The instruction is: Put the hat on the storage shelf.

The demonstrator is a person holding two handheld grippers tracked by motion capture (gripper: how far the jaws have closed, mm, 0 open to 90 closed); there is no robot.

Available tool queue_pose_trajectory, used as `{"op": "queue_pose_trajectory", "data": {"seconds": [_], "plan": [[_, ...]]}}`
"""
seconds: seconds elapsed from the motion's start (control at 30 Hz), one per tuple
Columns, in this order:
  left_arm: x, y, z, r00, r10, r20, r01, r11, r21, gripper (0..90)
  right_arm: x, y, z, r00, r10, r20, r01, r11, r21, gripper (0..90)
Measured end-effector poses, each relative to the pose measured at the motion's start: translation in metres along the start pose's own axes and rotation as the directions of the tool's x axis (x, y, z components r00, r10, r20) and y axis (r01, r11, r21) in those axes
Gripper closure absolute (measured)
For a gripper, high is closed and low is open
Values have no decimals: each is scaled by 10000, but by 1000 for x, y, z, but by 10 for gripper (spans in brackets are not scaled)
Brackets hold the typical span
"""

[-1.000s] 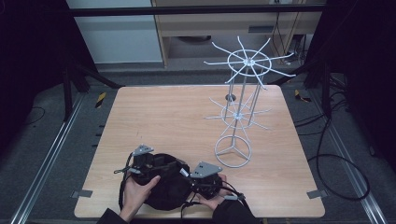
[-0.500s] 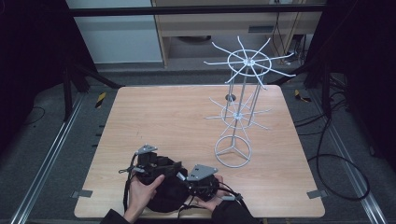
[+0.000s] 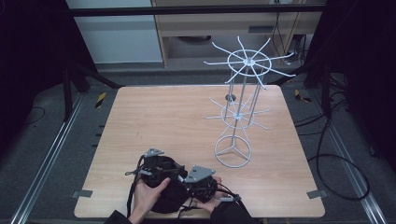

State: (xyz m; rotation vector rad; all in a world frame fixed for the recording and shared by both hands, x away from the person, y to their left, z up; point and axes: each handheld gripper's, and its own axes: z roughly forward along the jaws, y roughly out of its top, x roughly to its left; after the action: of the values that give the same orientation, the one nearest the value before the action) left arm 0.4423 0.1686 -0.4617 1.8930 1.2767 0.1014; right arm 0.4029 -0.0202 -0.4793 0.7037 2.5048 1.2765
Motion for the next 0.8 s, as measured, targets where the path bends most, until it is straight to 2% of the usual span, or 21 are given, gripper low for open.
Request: {"op": "queue_pose_trajectory", "data": {"seconds": [0.17,0.23,0.33,0.47,0.53,0.67,0.8], "plan": [[-1,-1,2,9997,-35,254,29,9997,252,569,1,-2,3,10000,2,9,-2,9999,170,760],[-2,-2,2,9997,51,218,-57,9996,287,648,1,-2,4,9999,133,-81,-132,9997,201,734],[-3,-2,1,9996,38,265,-46,9995,304,718,1,-2,1,9993,164,-326,-159,9998,155,703],[-3,-1,-5,9986,4,532,-14,9998,192,787,-2,-1,-12,9942,450,-978,-488,9981,-375,646],[-4,1,-10,9983,108,572,-109,9999,9,814,-5,-1,-22,9915,610,-1152,-696,9950,-720,619],[-5,5,-23,9977,309,610,-285,9988,-406,818,-18,0,-47,9910,950,-941,-1079,9838,-1431,593],[-7,9,-36,9957,553,744,-482,9943,-947,821,-35,-2,-63,9895,1404,-339,-1443,9717,-1868,566]]}}
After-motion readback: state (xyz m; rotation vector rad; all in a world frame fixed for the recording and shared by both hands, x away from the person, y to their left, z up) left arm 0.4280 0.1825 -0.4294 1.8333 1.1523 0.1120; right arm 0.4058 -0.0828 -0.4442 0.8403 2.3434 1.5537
